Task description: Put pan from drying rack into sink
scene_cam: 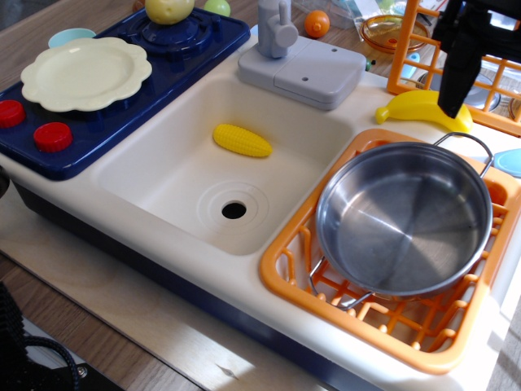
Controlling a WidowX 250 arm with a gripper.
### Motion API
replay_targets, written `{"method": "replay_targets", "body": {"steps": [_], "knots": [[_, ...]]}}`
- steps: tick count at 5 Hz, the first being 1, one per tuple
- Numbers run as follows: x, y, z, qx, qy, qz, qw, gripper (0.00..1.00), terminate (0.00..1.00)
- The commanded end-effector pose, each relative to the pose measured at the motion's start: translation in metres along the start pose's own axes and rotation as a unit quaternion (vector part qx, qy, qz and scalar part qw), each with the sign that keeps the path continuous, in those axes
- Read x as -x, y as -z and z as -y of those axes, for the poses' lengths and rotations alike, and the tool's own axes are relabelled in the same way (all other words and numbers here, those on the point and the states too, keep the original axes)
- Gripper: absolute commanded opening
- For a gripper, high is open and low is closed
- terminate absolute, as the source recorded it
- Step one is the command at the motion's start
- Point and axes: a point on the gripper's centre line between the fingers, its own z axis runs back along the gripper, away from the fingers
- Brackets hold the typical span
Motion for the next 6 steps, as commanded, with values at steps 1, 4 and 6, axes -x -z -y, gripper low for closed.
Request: {"method": "replay_targets", "body": {"steps": [1, 4, 6], "knots": [[0.014, 0.003, 0.006, 0.017, -0.023, 0.018, 0.9994, 1.00, 0.00], [0.024, 0.029, 0.004, 0.037, -0.028, 0.025, 0.9986, 1.00, 0.00], [0.023, 0.035, 0.001, 0.034, -0.027, 0.023, 0.9988, 0.00, 0.00]]}}
